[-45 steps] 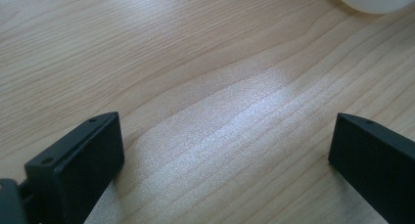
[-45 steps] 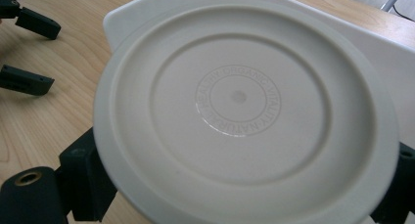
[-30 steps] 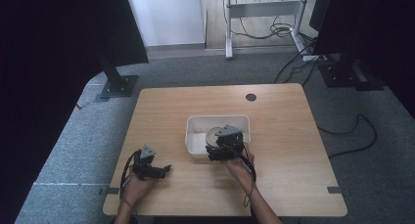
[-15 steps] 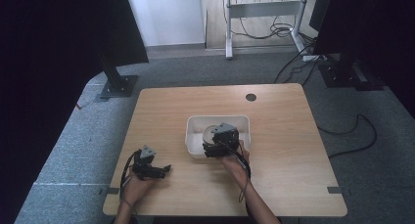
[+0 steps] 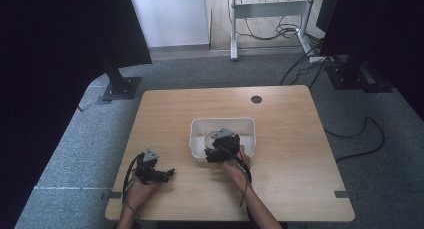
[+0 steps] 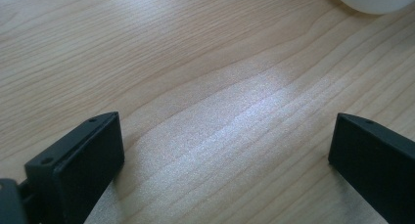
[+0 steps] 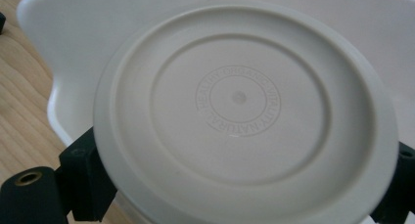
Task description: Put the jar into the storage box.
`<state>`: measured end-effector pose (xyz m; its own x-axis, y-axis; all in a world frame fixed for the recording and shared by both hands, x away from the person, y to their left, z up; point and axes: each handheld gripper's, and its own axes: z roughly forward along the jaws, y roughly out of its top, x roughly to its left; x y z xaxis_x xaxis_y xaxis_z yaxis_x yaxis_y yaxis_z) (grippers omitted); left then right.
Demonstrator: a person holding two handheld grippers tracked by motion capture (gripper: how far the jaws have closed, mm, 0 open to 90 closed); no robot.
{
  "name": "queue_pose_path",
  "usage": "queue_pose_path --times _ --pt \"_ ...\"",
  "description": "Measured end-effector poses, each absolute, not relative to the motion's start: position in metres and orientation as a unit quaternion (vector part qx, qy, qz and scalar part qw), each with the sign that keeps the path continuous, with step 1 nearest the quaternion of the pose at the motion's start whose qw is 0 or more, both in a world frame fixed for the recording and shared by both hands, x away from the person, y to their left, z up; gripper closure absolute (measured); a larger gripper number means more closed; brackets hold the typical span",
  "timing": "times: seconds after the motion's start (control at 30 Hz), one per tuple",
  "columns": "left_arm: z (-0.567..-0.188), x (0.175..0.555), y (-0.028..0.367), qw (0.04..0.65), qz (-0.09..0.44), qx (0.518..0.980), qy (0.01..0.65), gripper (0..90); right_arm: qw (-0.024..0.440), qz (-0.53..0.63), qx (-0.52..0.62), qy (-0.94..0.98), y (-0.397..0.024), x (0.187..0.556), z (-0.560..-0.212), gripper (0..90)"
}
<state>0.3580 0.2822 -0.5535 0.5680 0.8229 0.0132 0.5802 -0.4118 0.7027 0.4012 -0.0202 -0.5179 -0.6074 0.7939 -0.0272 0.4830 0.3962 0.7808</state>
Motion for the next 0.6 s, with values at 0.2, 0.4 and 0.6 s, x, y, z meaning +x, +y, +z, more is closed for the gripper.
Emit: queue_pose_path --times 0.2,0.4,0.6 --pt "-0.5535 0.3581 0.2823 0.333 0.182 0.821 0.427 0.0 0.198 0.379 0.397 0.812 -0.0197 0.4052 -0.5206 9.1" --pt "-0.5535 0.3581 0.2823 0.333 0.182 0.821 0.427 0.0 0.190 0.384 0.402 0.809 -0.0216 0.4081 -0.5221 9.1" --pt "-0.5536 0.3580 0.2823 0.333 0.182 0.820 0.427 0.0 0.179 0.388 0.407 0.807 -0.0241 0.4100 -0.5220 9.0"
